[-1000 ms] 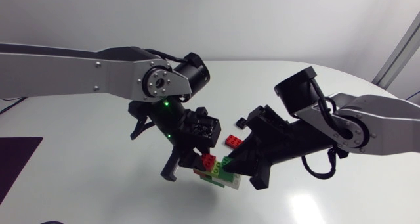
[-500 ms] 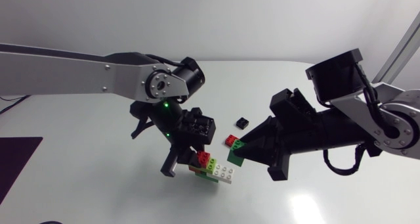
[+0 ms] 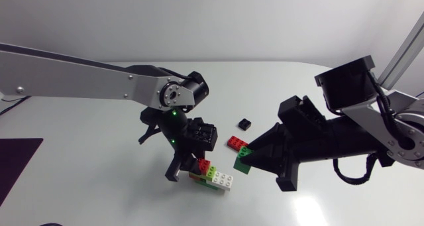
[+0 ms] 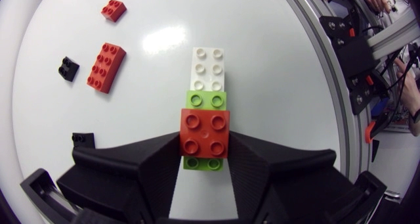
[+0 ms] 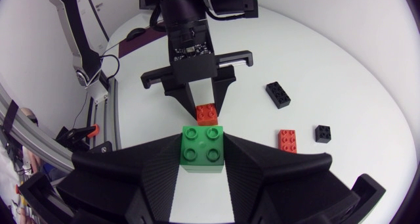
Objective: Separate the duplo bricks
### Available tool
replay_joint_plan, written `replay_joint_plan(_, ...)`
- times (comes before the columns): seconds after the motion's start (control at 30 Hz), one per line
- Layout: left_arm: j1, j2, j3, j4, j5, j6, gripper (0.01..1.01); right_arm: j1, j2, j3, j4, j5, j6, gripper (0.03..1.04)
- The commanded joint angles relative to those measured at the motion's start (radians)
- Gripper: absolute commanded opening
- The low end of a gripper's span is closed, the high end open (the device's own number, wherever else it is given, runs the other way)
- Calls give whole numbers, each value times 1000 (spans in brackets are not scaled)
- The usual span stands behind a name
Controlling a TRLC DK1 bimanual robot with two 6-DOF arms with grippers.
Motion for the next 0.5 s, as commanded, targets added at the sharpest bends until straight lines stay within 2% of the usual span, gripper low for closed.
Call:
replay_joint_plan(0.0, 18, 14, 31, -22, -3, -13, 752, -5, -7, -14, -15, 4, -3, 315)
replay_joint_plan(0.07, 29, -4, 53, -51, -3, -13, 895, -5, -8, -3, -24, 4, -3, 315)
replay_joint_plan(0.13, 39, -27, 71, -68, 3, -13, 961, -5, -17, 6, -32, 2, -3, 315)
replay_joint_plan(0.27, 64, -70, 111, -103, 77, -13, 970, -5, -48, 34, -61, -7, -3, 315)
replay_joint_plan(0.47, 75, -88, 195, -186, 301, -40, 970, -11, -108, 45, -76, -47, 8, 315)
